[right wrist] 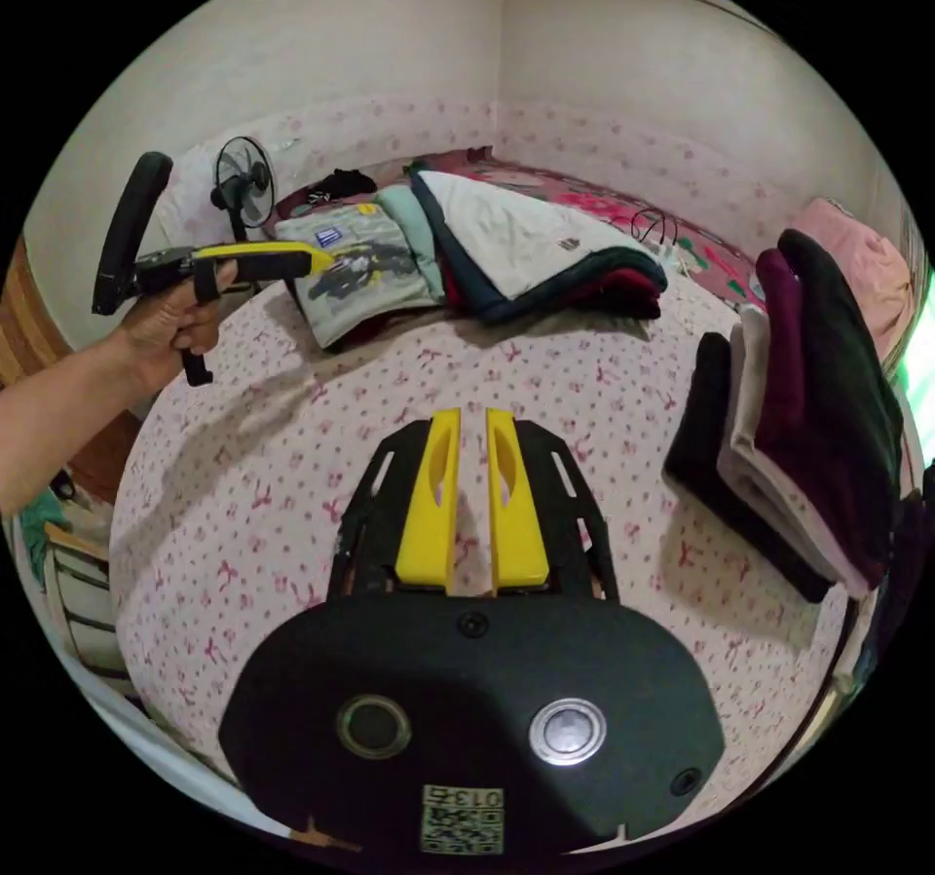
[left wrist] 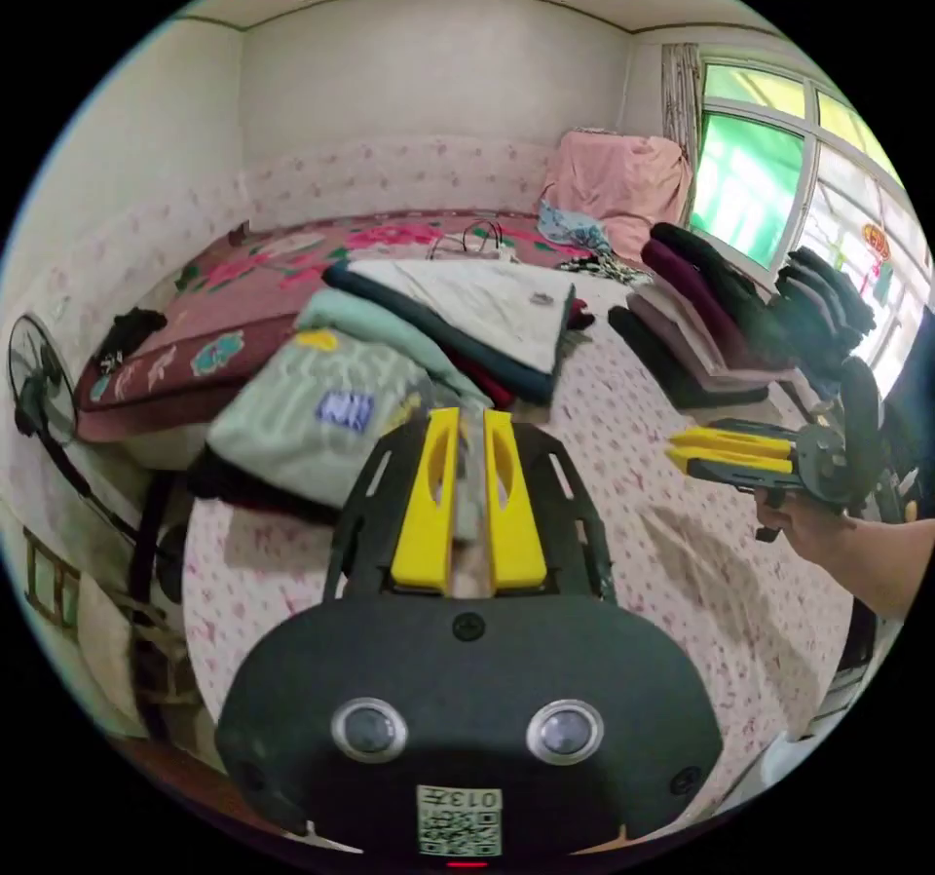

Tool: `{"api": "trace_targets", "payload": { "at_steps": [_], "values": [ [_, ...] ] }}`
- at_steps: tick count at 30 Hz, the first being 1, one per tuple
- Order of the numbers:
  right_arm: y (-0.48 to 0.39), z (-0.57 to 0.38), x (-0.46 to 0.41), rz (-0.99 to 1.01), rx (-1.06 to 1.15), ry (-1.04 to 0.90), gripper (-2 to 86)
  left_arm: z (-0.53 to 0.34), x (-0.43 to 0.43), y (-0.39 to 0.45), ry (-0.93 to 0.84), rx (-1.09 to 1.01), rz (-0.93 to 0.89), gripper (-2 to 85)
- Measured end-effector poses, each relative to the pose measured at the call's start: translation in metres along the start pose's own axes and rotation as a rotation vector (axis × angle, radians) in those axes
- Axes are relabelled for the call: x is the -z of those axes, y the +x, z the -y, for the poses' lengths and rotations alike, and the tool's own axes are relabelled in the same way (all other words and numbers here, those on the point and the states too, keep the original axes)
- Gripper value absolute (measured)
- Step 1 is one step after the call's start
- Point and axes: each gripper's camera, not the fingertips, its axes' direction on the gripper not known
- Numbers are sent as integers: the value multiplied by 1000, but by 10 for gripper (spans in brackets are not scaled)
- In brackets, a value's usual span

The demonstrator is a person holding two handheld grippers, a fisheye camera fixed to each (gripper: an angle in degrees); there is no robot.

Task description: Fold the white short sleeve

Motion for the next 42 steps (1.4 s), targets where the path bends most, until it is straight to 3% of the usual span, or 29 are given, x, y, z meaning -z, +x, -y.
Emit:
{"api": "trace_targets", "payload": {
  "at_steps": [4, 8, 12, 13, 20, 22, 29, 31, 33, 36, 42],
  "values": [
    [7, 64, -16, -50, 15, 30, 64, 72, -18, -23, 83, -102, 78, 79],
    [15, 132, -35, -116, 34, 65, 78, 126, -57, -29, 58, -223, 201, 105],
    [33, 173, -61, -194, -18, 63, 103, 145, -95, -29, -31, -287, 156, 131],
    [37, 177, -65, -198, -34, 57, 105, 145, -109, -27, -96, -306, 154, 129],
    [46, 188, -118, -268, -65, -141, 23, 140, -112, -14, -83, -386, 215, 41],
    [42, 188, -103, -191, -68, -73, 15, 139, -100, -14, -50, -384, 184, 31],
    [-3, 117, 47, 187, 144, 524, 7, 75, 13, -4, 266, -318, -93, 19],
    [-10, 83, 76, 299, 237, 565, 6, 42, 38, 0, 287, -301, -175, 19],
    [-6, 39, 80, 423, 180, 440, 6, 6, 45, 3, 214, -226, -232, 19],
    [-7, -23, 63, 433, 23, 172, 6, -58, 44, 21, -15, -222, -194, 20],
    [-56, -114, 76, 603, -50, -24, 7, -142, 85, 31, -156, -99, -216, 36]
  ]
}}
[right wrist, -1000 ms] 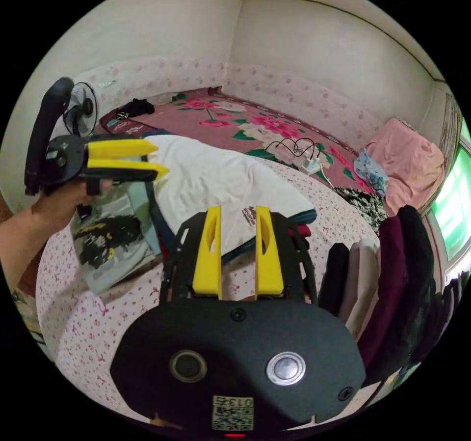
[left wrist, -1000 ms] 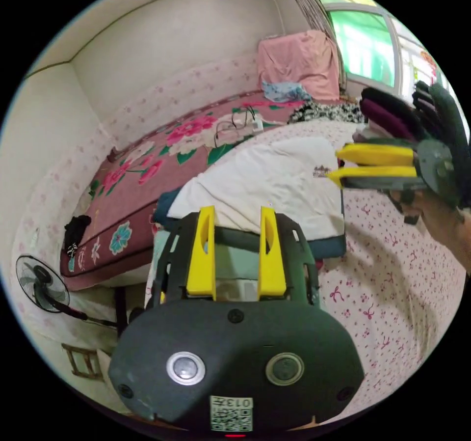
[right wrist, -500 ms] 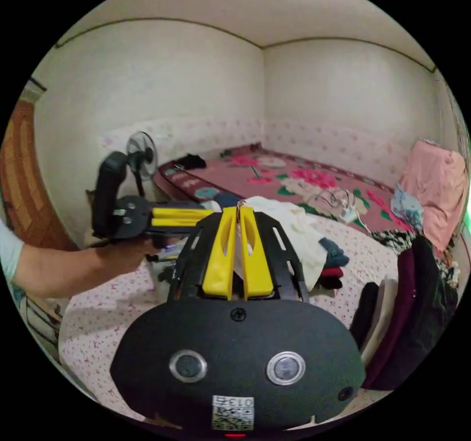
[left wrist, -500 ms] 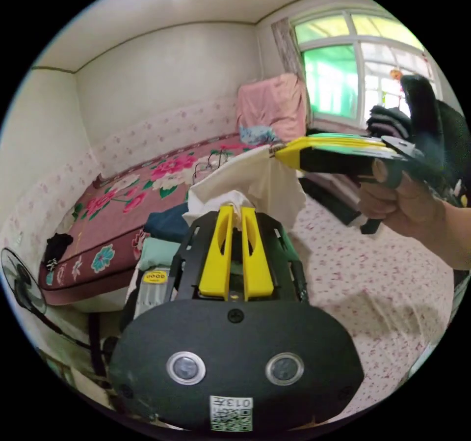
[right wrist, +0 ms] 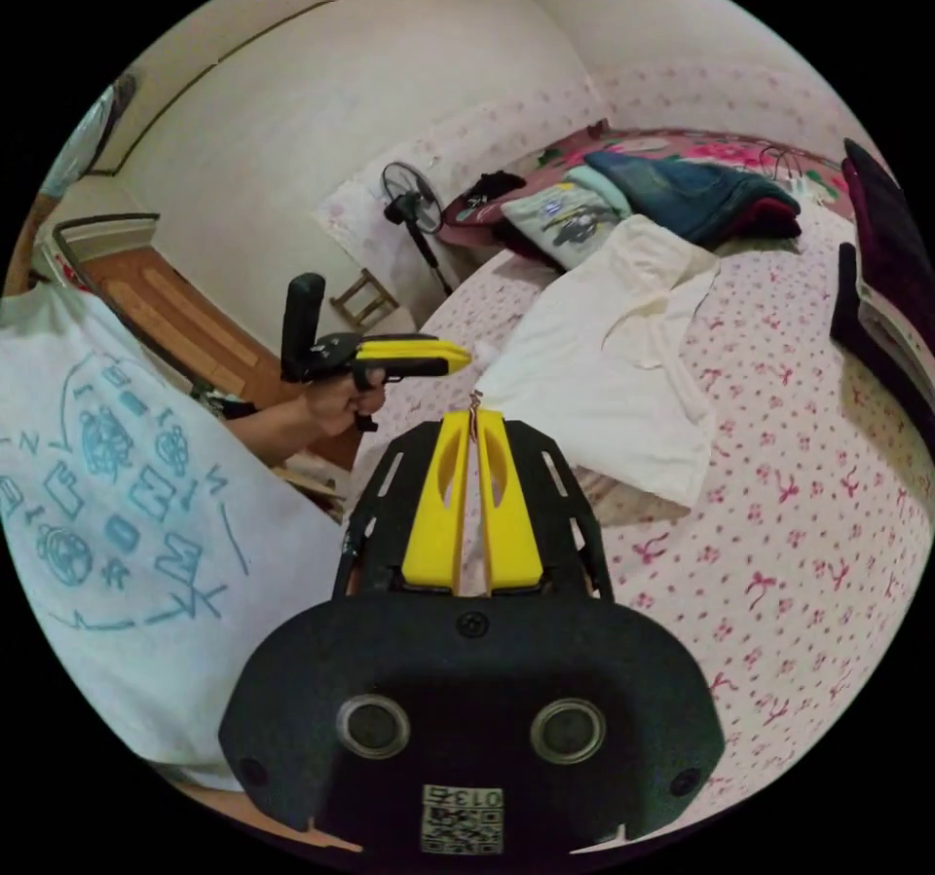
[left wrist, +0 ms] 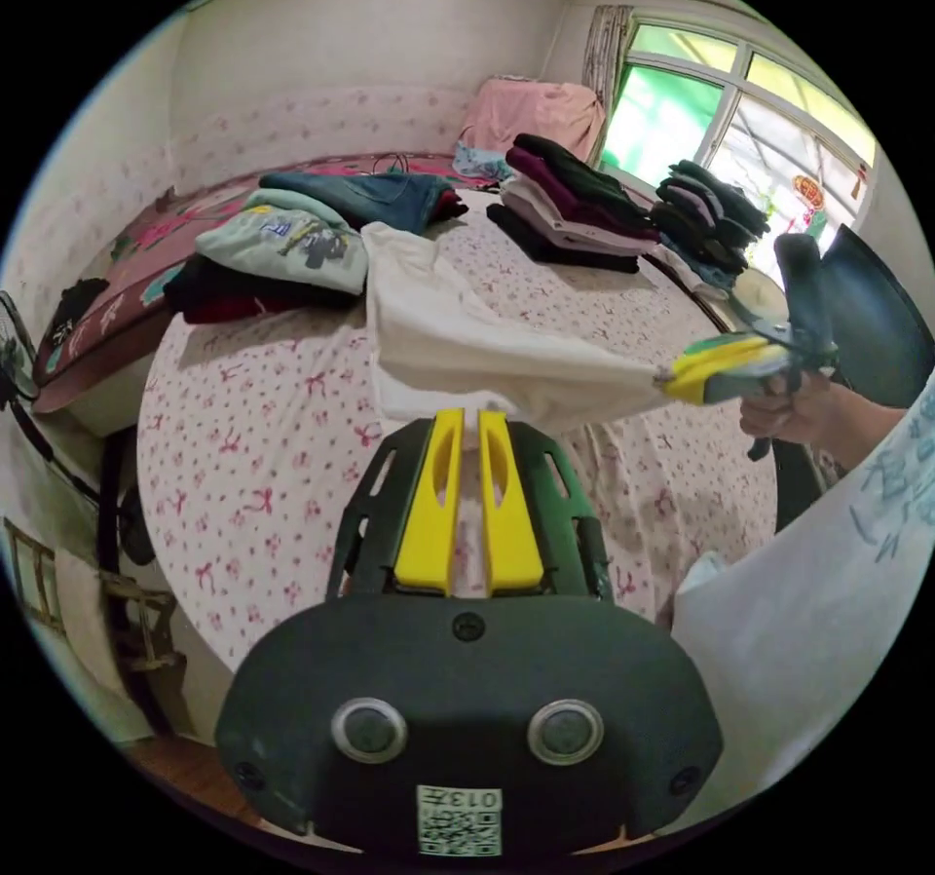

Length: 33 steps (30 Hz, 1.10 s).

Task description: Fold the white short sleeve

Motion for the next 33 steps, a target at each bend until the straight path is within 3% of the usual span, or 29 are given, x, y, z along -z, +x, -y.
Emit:
{"api": "trace_targets", "payload": {
  "at_steps": [4, 7, 10, 13, 15, 18, 20, 23, 28, 33],
  "values": [
    [-54, -18, -30, -17, 125, -161, 7, -13, 35, 16, 59, 20, 25, 93],
    [-103, -31, -46, -8, 266, -197, 7, -10, 24, 36, -42, -34, -131, 106],
    [-145, -43, -63, 21, 354, -241, 7, -20, 3, 77, -153, -132, -160, 82],
    [-176, -57, -82, -45, 411, -327, 8, -39, -27, 110, -327, -264, 28, 31],
    [-185, -73, -86, -85, 460, -342, 5, -48, -29, 112, -336, -281, 73, 22],
    [-169, -79, -65, -7, 393, -267, 4, -54, -6, 74, -261, -81, 95, 16],
    [-147, -78, -47, 9, 299, -195, 5, -71, 31, 19, -97, 224, 99, 16],
    [-101, -79, -26, -132, 143, -102, 14, -104, 80, -31, 89, 534, 168, 27],
    [-35, -70, -28, -328, 3, -50, 51, -114, 111, -18, 161, 528, 330, 72],
    [8, -34, -78, -400, 29, -113, 79, -93, 64, 29, -14, 348, 313, 108]
  ]
}}
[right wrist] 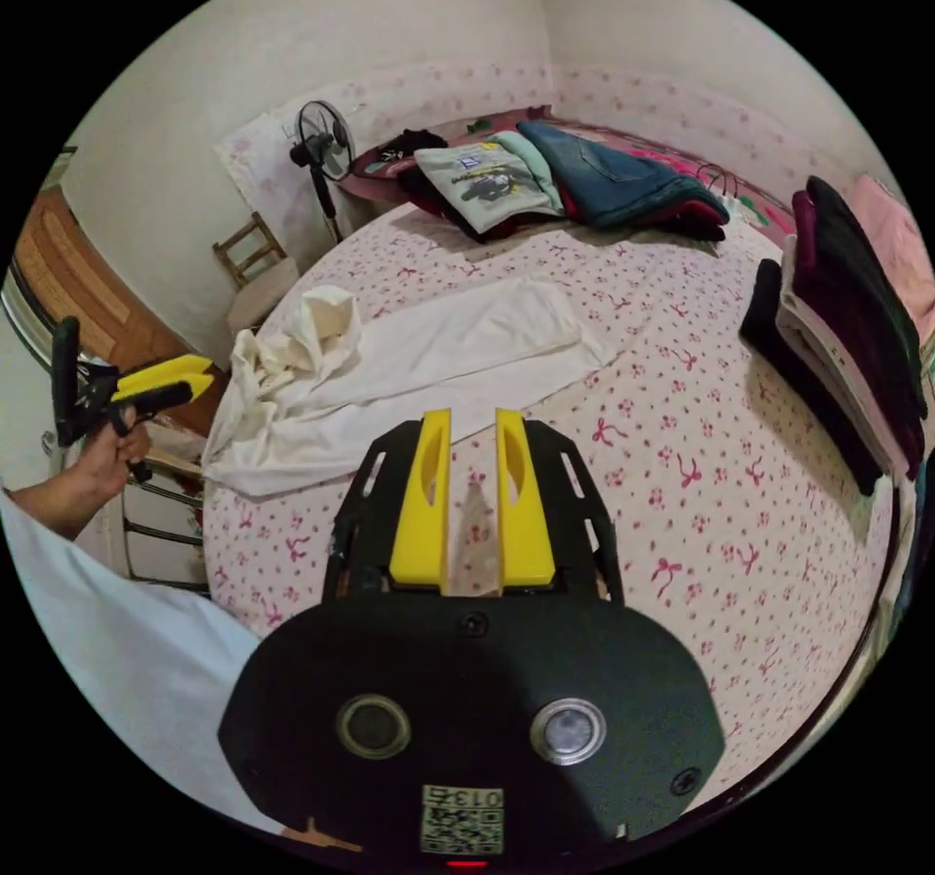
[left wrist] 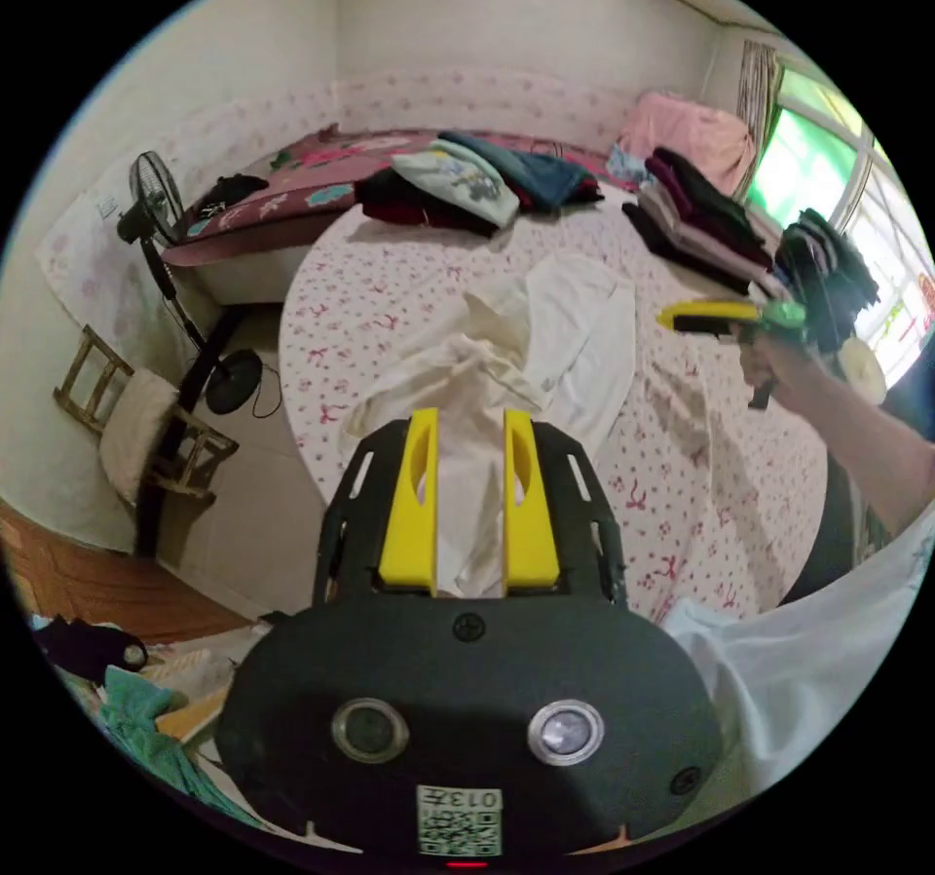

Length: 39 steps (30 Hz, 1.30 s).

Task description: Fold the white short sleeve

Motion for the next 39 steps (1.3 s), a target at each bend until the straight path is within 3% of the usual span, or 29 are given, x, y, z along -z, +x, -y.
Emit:
{"api": "trace_targets", "payload": {
  "at_steps": [5, 10, 16, 21, 25, 29, 32, 35, 39],
  "values": [
    [-5, 31, -53, -79, 98, -105, 85, -1, -64, 19, -231, -29, 4, 112],
    [-15, 28, -82, -92, 175, -222, 10, -1, -72, 5, -253, 14, -2, 28],
    [15, -14, -29, -14, 6, -69, -1, 12, -20, -14, -48, 1, -110, 14],
    [29, -92, 88, -116, -147, 283, 2, 21, 38, -24, 181, -14, -257, 13],
    [35, -150, 147, -161, -284, 380, 14, 23, 73, -6, 282, -201, -442, 11],
    [6, -187, 134, -135, -278, 339, 63, -7, 51, 48, 88, -468, -622, 9],
    [-21, -191, 85, -98, -230, 181, 77, -57, 11, 80, -130, -565, -562, 7],
    [-39, -184, 44, -65, -183, 98, 78, -95, -18, 77, -296, -581, -467, 6],
    [-44, -153, -6, -44, -127, 4, 93, -108, -25, 39, -341, -433, -505, 6]
  ]
}}
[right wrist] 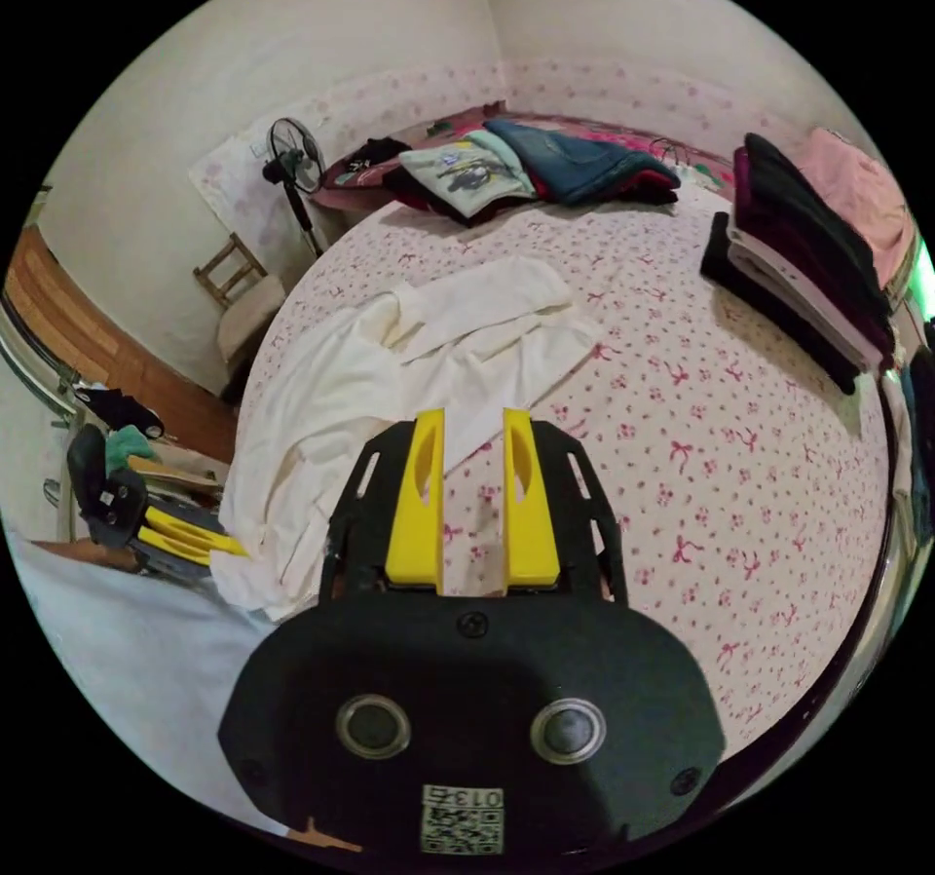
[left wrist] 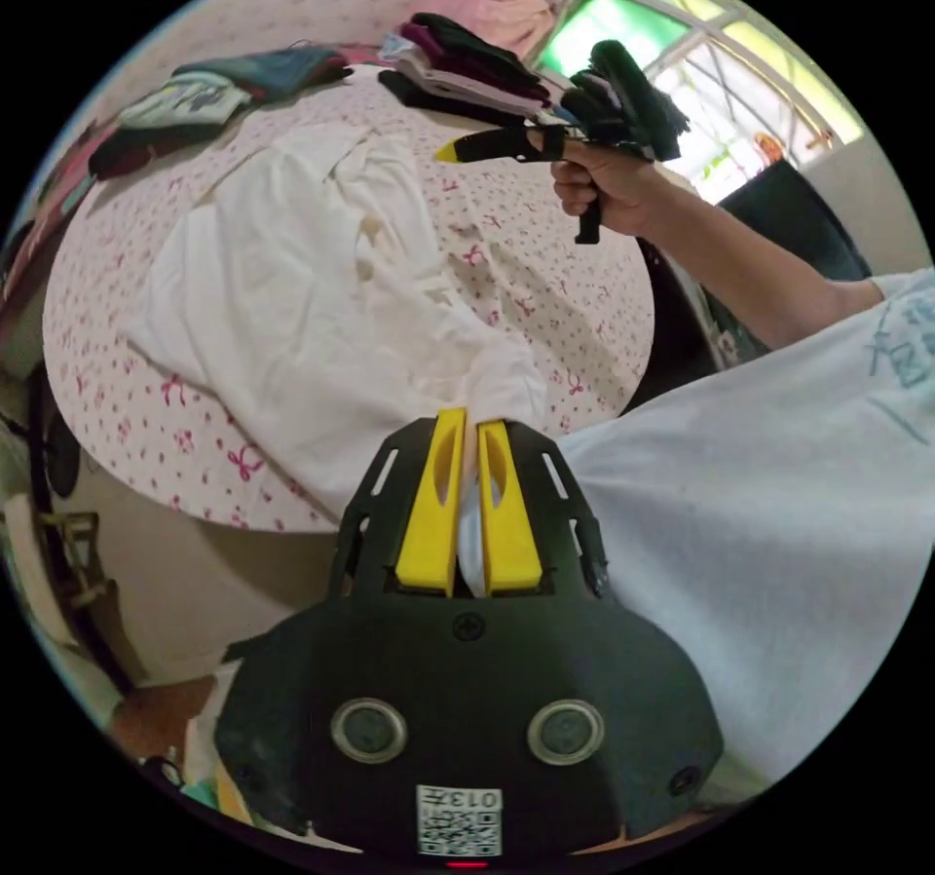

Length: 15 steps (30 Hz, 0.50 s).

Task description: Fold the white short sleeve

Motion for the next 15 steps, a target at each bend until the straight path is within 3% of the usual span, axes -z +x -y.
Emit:
{"api": "trace_targets", "payload": {
  "at_steps": [4, 7, 9, 11, 15],
  "values": [
    [-7, 31, -47, -21, 51, -72, 105, -10, 5, -31, 28, 126, -130, 6],
    [-10, 49, -89, -60, 77, -160, 100, -10, 6, -32, 16, 112, -115, 7],
    [-10, 48, -112, -112, 112, -195, 33, -10, 10, -32, 18, 89, -94, 8],
    [-9, 45, -119, -99, 151, -245, 23, -11, 25, -41, 50, 77, -59, 8],
    [34, 21, -59, -60, 8, -15, 12, -7, 66, -75, 161, 103, 13, 9]
  ]
}}
